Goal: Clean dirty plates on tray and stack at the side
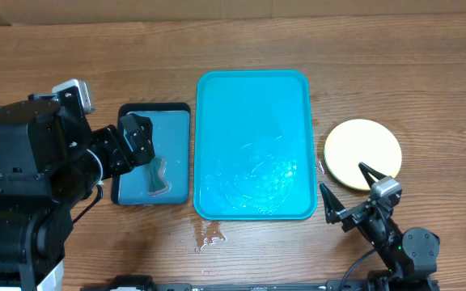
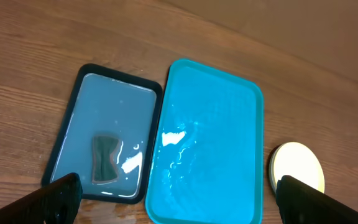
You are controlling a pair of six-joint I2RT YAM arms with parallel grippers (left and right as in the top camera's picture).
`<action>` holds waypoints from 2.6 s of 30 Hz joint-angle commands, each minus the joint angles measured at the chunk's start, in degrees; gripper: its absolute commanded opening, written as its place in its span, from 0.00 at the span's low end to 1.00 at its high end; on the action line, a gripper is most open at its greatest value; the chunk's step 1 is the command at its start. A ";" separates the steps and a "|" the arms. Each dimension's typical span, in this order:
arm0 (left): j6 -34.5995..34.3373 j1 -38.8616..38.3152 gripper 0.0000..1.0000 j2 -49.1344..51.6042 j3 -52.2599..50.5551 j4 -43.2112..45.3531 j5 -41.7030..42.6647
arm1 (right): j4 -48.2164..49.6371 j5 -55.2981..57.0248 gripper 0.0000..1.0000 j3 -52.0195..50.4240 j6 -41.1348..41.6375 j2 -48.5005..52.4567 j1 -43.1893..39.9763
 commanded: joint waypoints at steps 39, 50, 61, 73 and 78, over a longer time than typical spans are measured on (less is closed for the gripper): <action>5.05 -0.15 1.00 -4.15 -3.04 8.02 -3.96 | 5.25 1.31 1.00 -2.62 1.70 -0.70 -0.11; 18.23 -1.46 1.00 -26.62 -36.63 38.25 0.44 | 5.25 1.31 1.00 -2.62 1.70 -0.70 -0.11; 17.94 -1.09 1.00 -52.11 -72.11 62.31 0.66 | 5.25 1.29 1.00 -2.62 1.70 -0.70 -0.11; 16.48 -0.63 1.00 -62.97 -92.28 77.22 0.55 | 5.25 1.31 1.00 -2.62 1.70 -0.70 -0.11; 16.46 -0.11 1.00 -62.97 -96.63 77.90 0.70 | 5.25 1.31 1.00 -2.62 1.70 -0.70 -0.11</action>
